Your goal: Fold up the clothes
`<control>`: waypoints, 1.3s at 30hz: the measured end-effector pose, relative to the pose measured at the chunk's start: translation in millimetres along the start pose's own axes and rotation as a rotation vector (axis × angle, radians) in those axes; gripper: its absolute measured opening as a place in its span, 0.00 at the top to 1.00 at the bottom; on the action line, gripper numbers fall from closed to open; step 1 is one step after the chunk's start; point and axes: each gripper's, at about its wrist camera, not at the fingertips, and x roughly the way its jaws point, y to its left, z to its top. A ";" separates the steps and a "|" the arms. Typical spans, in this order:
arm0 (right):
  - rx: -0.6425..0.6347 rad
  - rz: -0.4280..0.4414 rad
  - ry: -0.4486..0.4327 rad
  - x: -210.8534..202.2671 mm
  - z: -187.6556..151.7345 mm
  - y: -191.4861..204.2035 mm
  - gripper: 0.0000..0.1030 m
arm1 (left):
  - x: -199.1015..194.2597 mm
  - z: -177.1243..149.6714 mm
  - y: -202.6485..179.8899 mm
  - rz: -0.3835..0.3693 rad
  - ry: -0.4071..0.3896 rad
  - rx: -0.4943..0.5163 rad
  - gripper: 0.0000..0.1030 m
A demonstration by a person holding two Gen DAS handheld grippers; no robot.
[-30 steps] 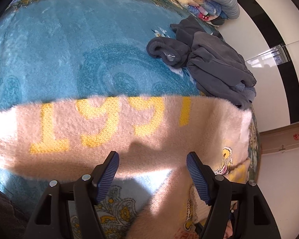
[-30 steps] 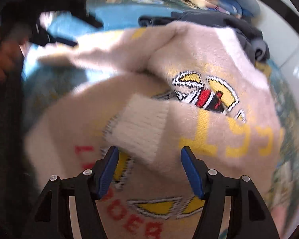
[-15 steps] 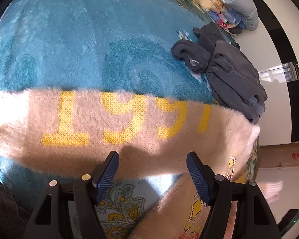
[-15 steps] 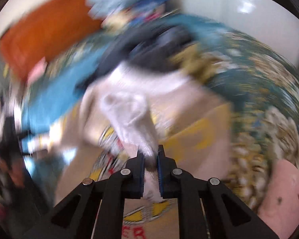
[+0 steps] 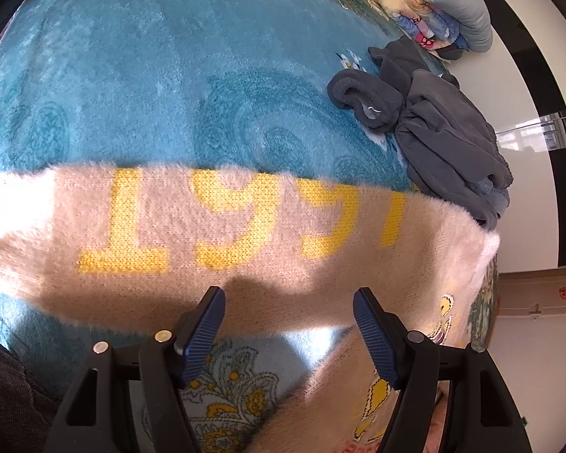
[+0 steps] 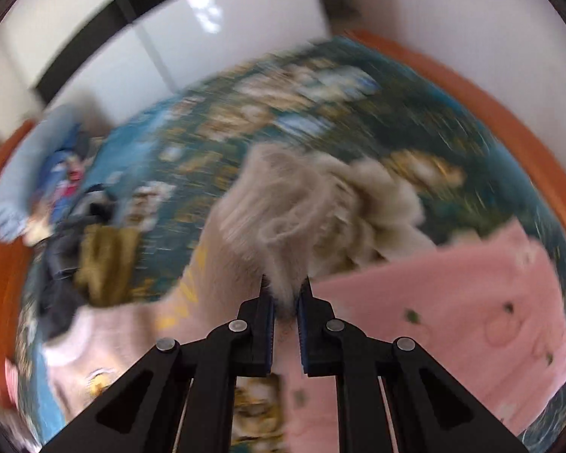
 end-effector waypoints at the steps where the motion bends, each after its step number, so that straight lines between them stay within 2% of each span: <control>1: 0.021 -0.008 0.013 5.9 -1.8 -5.4 0.90 | 0.0 0.2 -0.2 0.002 -0.001 0.001 0.28; 5: 0.050 -0.011 0.005 8.8 -5.6 -10.5 0.88 | -0.1 0.3 0.4 0.011 -0.004 -0.003 0.28; 7: 0.028 -0.019 -0.017 -0.2 -4.4 -6.7 0.84 | -0.1 0.1 0.9 0.019 -0.004 -0.006 0.28; 9: -0.021 -0.063 -0.071 -15.9 -2.3 4.8 0.77 | -1.5 -0.4 1.6 0.028 -0.007 -0.011 0.28; 11: -0.080 -0.065 -0.139 -37.8 -5.1 23.8 0.74 | -1.5 -1.6 5.2 0.036 0.004 -0.041 0.28; 14: -0.198 0.031 -0.185 -60.1 -20.6 58.7 0.62 | 4.1 -4.6 14.4 0.072 0.048 -0.111 0.28; 15: -0.232 0.065 -0.184 -63.3 -27.2 69.7 0.58 | 6.1 -5.9 17.6 0.074 0.066 -0.137 0.28; 19: -0.337 0.195 -0.117 -59.5 -58.6 117.3 0.57 | 8.6 -9.0 21.7 0.104 0.117 -0.182 0.28; 22: -0.390 0.260 -0.052 -49.7 -81.6 145.1 0.57 | 12.7 -11.6 29.7 0.059 0.152 -0.248 0.28; 24: -0.422 0.288 -0.020 -43.7 -95.6 160.0 0.57 | 13.2 -10.3 34.2 0.074 0.127 -0.254 0.28; 28: -0.456 0.311 0.012 -40.3 -111.7 174.6 0.57 | 8.3 -3.8 42.5 0.043 0.049 -0.281 0.30; 30: -0.471 0.318 0.025 -39.8 -117.9 179.0 0.57 | 4.5 0.0 41.4 0.053 0.006 -0.261 0.35; 32: -0.468 0.321 0.039 -34.4 -119.5 180.8 0.57 | 1.8 1.9 39.8 0.088 -0.023 -0.232 0.65; 35: -0.456 0.323 0.064 -29.8 -122.8 178.9 0.57 | 2.0 5.1 44.0 0.119 -0.043 -0.218 0.76; 39: -0.457 0.322 0.095 -24.0 -128.5 178.3 0.57 | -6.5 19.9 30.8 0.147 -0.099 -0.136 0.83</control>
